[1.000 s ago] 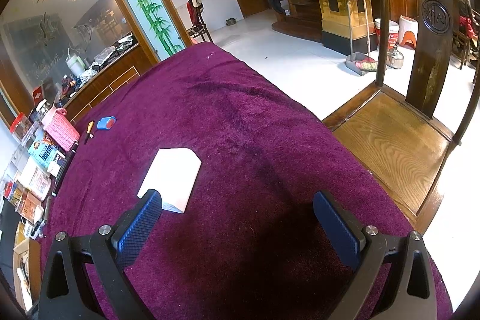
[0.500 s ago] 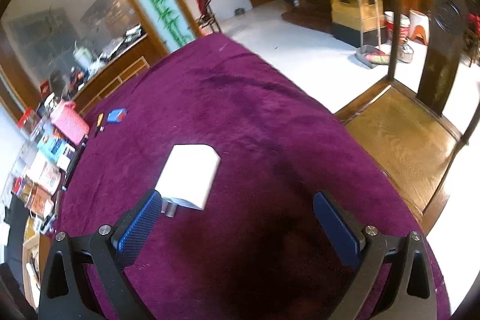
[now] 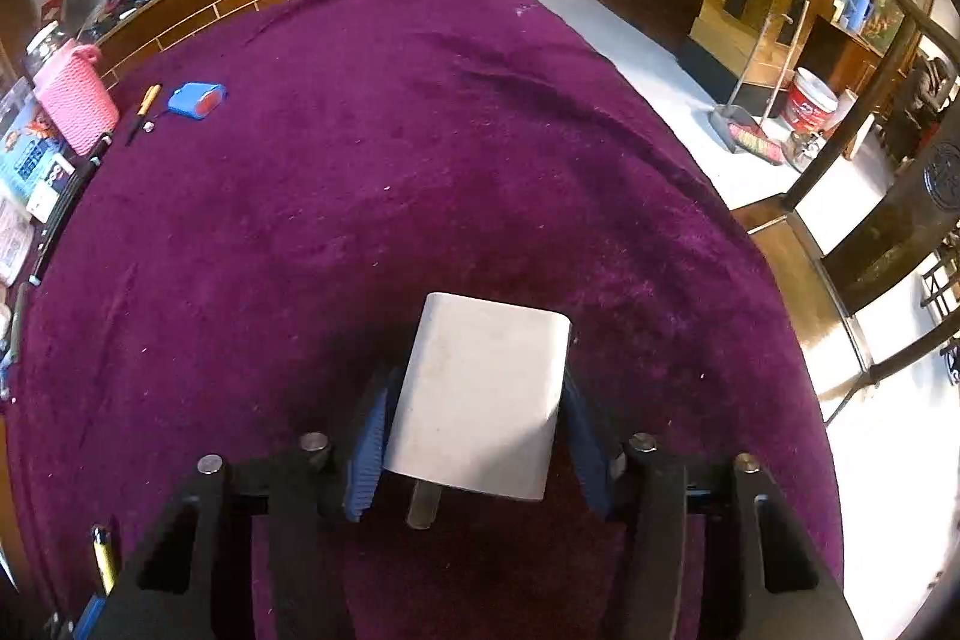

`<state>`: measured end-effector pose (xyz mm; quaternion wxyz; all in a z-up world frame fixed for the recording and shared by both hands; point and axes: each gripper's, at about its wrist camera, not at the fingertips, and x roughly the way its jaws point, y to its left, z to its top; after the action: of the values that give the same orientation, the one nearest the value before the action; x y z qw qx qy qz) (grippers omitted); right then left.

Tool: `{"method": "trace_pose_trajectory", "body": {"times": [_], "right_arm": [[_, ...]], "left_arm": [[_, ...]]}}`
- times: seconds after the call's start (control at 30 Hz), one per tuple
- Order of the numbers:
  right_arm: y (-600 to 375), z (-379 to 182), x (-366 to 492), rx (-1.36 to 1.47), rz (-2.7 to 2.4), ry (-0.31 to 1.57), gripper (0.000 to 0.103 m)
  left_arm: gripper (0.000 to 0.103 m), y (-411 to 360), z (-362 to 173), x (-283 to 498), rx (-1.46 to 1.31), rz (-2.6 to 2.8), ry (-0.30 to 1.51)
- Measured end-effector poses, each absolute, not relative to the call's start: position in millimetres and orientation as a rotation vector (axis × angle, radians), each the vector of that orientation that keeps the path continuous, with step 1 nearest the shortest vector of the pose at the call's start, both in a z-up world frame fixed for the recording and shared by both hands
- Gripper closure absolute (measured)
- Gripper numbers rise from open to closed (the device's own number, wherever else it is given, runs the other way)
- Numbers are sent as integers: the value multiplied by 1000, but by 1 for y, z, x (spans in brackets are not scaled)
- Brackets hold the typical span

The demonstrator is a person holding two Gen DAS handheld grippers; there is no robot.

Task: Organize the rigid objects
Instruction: 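Grasp the white charger with the right tool, then lower the yellow pencil and white charger into the tray and open both tools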

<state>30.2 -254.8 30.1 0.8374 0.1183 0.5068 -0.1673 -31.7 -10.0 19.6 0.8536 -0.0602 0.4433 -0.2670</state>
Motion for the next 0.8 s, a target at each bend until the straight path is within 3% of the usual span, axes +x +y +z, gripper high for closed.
{"method": "trace_pose_trajectory", "body": {"times": [0.47,0.8], "right_arm": [[-207,69,-86,211,-241,928,51],[-126,83,-103,102,-83,865,51]], "left_arm": [[95,4,36,-49,-174,-577,869],[95,119,99,-120,-253,-476,713]]}}
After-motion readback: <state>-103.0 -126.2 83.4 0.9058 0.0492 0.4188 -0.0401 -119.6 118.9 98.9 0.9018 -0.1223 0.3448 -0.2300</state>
